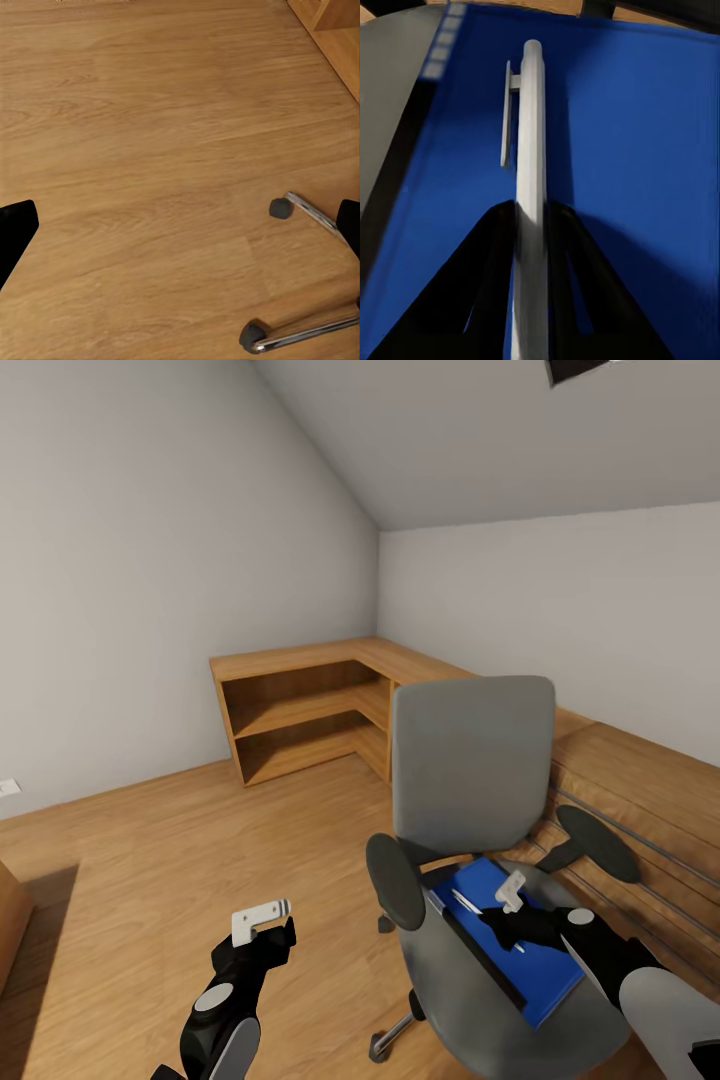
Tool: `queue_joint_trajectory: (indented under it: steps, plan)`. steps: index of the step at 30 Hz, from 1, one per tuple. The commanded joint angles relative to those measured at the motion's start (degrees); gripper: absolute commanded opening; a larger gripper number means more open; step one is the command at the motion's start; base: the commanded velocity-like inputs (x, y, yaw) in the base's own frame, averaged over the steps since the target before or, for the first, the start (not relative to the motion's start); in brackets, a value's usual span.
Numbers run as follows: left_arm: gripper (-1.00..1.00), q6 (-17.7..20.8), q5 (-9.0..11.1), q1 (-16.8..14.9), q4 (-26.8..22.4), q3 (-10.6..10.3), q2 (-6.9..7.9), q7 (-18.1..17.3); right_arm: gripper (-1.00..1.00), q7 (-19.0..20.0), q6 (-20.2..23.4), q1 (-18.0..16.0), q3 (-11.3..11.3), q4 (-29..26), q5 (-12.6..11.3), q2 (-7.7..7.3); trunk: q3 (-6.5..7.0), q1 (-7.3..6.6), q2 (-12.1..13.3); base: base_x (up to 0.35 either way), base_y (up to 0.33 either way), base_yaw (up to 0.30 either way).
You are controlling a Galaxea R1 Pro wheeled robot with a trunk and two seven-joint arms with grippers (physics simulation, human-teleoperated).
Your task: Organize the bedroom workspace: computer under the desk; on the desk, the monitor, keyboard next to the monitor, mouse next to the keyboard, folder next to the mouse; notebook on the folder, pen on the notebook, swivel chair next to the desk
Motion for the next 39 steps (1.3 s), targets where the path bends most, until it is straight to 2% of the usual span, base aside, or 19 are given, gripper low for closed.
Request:
queue_joint_trajectory:
  steps: [1, 12, 25, 31, 33, 36, 37, 38, 39]
  plan:
    - [1.0, 0.14, 0.45, -0.05, -0.07, -0.06, 0.01, 0.48, -1.0, 0.1, -0.46, -0.03, 0.0, 0.01, 0.55, -0.02, 0.13, -0.23, 0.39, 0.0, 0.0, 0.0]
    - [1.0, 0.22, 0.54, -0.05, -0.07, -0.04, 0.02, 0.35, -1.0, 0.0, -0.49, -0.09, -0.07, -0.25, 0.53, -0.07, 2.1, -2.65, 4.8, -0.036, 0.0, 0.0]
    - [1.0, 0.22, 0.53, -0.05, -0.07, -0.04, 0.02, 0.39, -1.0, -0.21, -0.48, -0.09, -0.16, -1.22, 0.52, -0.11, 4.44, -5.5, 10.01, -0.303, -0.005, 0.0]
    - [1.0, 0.22, 0.47, -0.05, -0.06, 0.09, 0.02, 0.39, -1.0, -0.34, 0.72, -0.11, -0.58, -3.18, 0.43, -0.11, 5.52, -6.82, 12.42, -0.313, -0.147, 0.0]
    - [1.0, 0.22, 0.46, -0.05, -0.06, 0.14, 0.03, 0.39, -1.0, -0.39, 2.11, -0.11, -1.45, -3.96, 0.35, -0.11, 5.87, -7.26, 13.22, -0.29, -0.211, 0.0]
    - [1.0, 0.22, 0.45, -0.05, -0.06, 0.24, 0.02, 0.39, -1.0, -0.54, 6.52, -0.11, -5.47, -6.72, 0.19, -0.11, 6.41, -7.92, 14.43, -0.284, -0.228, 0.0]
    - [1.0, 0.22, 0.45, -0.05, -0.06, 0.26, 0.02, 0.39, -1.0, -0.59, 7.81, -0.12, -6.94, -7.68, 0.17, -0.11, 6.59, -8.14, 14.83, -0.282, -0.233, 0.0]
    - [1.0, 0.22, 0.45, -0.05, -0.07, 0.28, 0.02, 0.39, -1.0, -0.72, 10.39, -0.1, -10.09, -9.8, 0.15, -0.06, 6.77, -8.36, 15.23, -0.281, -0.237, 0.0]
    - [1.0, 0.22, 0.45, -0.05, -0.05, 0.27, 0.02, 0.39, -1.0, -0.82, 11.67, -0.1, -11.68, -10.86, 0.16, -0.03, 6.95, -8.58, 15.63, -0.281, -0.238, 0.0]
